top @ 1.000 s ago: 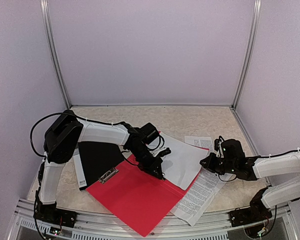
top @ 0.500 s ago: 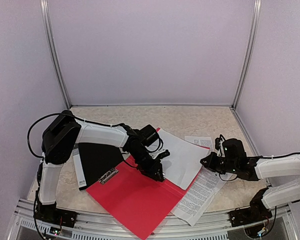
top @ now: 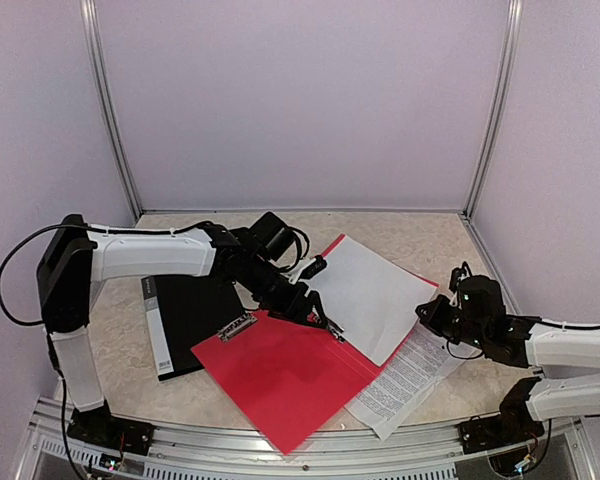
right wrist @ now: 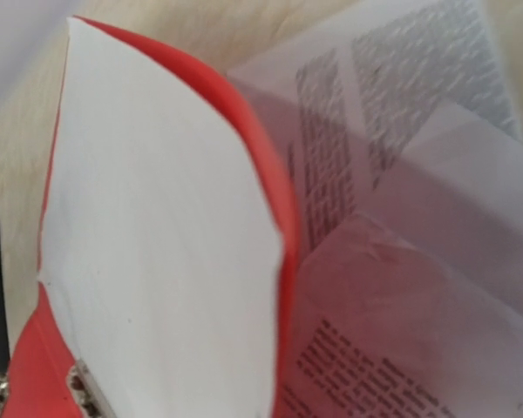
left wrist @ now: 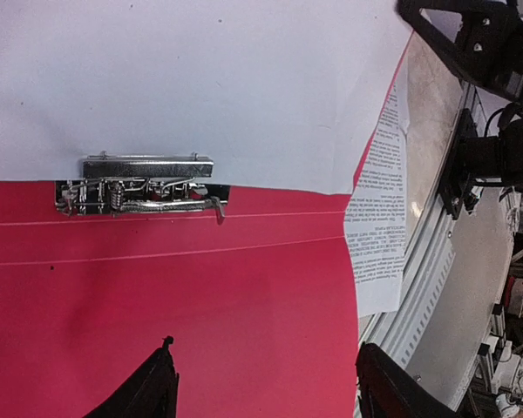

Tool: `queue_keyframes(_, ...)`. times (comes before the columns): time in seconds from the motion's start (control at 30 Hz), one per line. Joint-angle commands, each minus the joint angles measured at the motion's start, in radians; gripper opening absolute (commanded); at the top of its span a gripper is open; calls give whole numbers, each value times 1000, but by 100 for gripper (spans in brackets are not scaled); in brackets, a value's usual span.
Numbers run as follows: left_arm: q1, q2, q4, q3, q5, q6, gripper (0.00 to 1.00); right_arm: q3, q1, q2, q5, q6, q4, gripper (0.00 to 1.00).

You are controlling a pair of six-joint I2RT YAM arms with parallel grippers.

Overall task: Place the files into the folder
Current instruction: Clamp the file at the center of the board, then open the spring clip on the folder at the center of the board.

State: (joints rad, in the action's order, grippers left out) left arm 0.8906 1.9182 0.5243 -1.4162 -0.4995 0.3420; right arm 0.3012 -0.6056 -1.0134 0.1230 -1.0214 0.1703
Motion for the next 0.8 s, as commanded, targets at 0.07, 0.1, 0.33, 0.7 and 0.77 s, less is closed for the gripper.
queue_keyframes(0.07,-17,-92,-22,57,156,25,73,12,4,45,144,-61,-83,0)
queue_keyframes(0.1,-24,-102,-19,70,180,29,73,20,4,32,144,-50,-96,0)
queue_keyframes(0.33,-137,-118,47,137,258,53,73,84,4,-65,103,62,-164,6)
queue_keyframes(0.7,-280,-261,-41,351,260,183,71,147,2,-5,116,169,-360,74)
queue_keyframes(0.77,-288,-289,-55,381,269,200,71,165,2,30,113,187,-396,78)
